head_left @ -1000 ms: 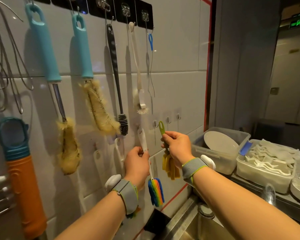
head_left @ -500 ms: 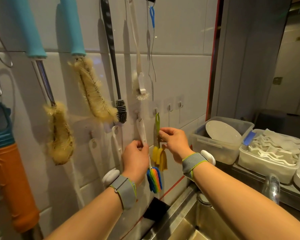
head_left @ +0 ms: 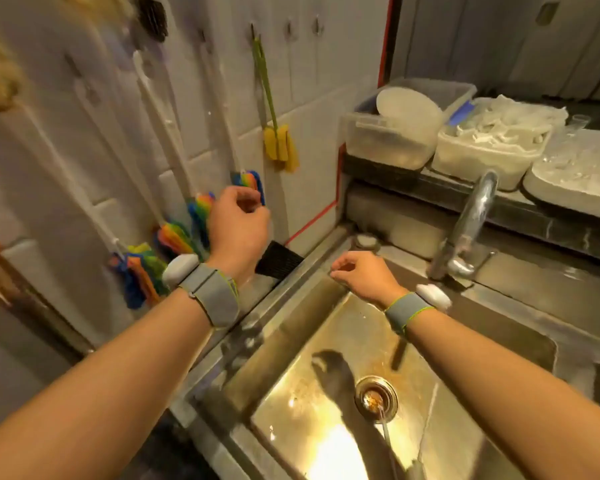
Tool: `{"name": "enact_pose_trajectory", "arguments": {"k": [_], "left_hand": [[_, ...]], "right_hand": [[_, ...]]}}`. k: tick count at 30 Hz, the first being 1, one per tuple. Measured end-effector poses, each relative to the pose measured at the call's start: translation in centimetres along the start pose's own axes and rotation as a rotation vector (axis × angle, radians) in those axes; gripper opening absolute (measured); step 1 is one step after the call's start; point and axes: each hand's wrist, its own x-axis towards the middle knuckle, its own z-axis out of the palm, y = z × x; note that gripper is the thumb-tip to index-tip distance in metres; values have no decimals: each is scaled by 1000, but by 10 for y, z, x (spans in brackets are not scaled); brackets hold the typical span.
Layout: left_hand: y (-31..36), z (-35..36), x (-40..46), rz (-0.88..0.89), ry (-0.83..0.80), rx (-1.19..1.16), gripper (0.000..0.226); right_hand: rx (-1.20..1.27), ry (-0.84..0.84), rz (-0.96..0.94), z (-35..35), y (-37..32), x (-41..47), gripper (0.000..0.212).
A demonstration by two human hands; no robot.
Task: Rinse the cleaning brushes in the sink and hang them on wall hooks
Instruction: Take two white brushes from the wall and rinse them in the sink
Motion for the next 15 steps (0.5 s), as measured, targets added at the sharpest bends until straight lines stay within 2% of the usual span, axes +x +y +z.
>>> {"name": "enact_pose_trajectory", "arguments": {"k": [3,5,7,12,15], "left_hand": [[-49,30,-24,-58,-80,48,18],[-99,65,-50,-126,-221,135,15],[-131,86,-74,-190,-321,207,14],[-222,148,-144,-377,-600,384,20],[-270,170,-176,-530,-719,461,25]], "right_hand": [[-57,-92,143,31,62,-30,15],[-74,-146,275,55,113,-52,6],[-115,-181,346,72,148,-68,12],[-147,-122,619,113,248,-100,19],[-199,-112,702,120,283,-115,21]]}}
